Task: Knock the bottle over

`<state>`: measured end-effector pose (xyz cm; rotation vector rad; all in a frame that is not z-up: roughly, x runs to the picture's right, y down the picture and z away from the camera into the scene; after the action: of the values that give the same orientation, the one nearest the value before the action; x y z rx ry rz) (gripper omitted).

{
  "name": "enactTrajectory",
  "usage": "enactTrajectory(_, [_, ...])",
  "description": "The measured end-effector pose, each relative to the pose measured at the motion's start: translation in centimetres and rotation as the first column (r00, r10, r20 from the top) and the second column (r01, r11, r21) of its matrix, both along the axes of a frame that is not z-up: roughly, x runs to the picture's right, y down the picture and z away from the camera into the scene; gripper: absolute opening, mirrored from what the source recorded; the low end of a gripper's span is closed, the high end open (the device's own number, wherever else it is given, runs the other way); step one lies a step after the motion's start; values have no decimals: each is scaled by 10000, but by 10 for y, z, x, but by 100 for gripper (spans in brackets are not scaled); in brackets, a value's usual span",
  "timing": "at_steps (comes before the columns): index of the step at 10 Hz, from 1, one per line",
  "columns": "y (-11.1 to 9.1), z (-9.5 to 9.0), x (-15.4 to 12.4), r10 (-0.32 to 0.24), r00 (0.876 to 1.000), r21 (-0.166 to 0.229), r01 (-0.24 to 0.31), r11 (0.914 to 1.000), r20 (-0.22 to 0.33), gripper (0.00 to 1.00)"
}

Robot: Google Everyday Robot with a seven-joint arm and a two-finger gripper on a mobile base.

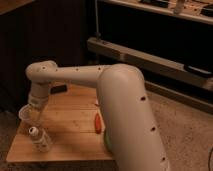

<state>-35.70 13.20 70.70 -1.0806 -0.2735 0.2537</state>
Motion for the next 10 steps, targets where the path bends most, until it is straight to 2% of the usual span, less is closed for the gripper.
enactTrajectory(2, [0,-3,-17,-410,9983,-339,424,9985,414,0])
enactTrajectory(5, [10,-16,-24,-917,9936,-827,970,9918,653,0])
enactTrajectory(7, [19,-24,-14,-1115,9924,-1219,1172,9856,528,0])
enactTrajectory(10, [37,-30,-2,-1118,9922,-1879,1202,9748,548,0])
